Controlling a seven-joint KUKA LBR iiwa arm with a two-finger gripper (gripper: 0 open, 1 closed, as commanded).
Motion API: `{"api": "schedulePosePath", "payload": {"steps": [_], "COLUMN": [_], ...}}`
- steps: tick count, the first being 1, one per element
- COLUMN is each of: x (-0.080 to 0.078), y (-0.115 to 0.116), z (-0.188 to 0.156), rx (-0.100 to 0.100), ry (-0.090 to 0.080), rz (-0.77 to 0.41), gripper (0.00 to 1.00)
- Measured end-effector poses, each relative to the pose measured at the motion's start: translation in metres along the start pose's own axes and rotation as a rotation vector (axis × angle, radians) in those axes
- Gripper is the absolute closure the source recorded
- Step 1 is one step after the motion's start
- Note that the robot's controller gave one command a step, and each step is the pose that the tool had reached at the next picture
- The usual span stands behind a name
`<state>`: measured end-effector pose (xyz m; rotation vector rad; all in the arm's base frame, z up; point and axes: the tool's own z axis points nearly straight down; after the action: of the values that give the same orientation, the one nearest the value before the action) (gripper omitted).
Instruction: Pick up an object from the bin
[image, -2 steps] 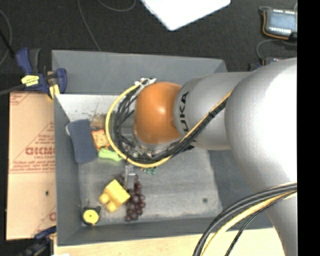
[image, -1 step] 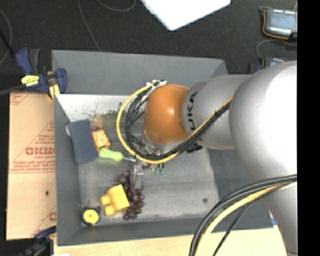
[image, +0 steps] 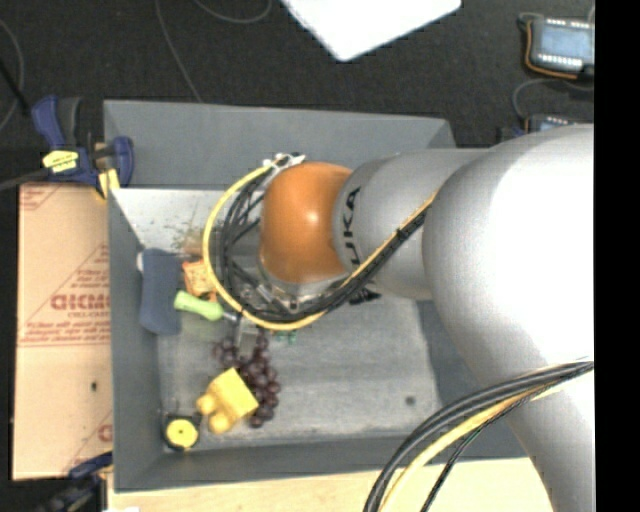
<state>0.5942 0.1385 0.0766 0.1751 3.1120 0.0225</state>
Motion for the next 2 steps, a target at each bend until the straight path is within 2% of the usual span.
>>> {"api": "schedulePosePath", "payload": {"steps": [1,2], "x": [0.0,-0.0075], "y": [0.0,0.0033], "z": [0.0,0.0002], "rx": [0.0,-0.001], "ry": [0.0,-0.001], "rz": [0.001,-0.001], "gripper": [1.0,1.0]}}
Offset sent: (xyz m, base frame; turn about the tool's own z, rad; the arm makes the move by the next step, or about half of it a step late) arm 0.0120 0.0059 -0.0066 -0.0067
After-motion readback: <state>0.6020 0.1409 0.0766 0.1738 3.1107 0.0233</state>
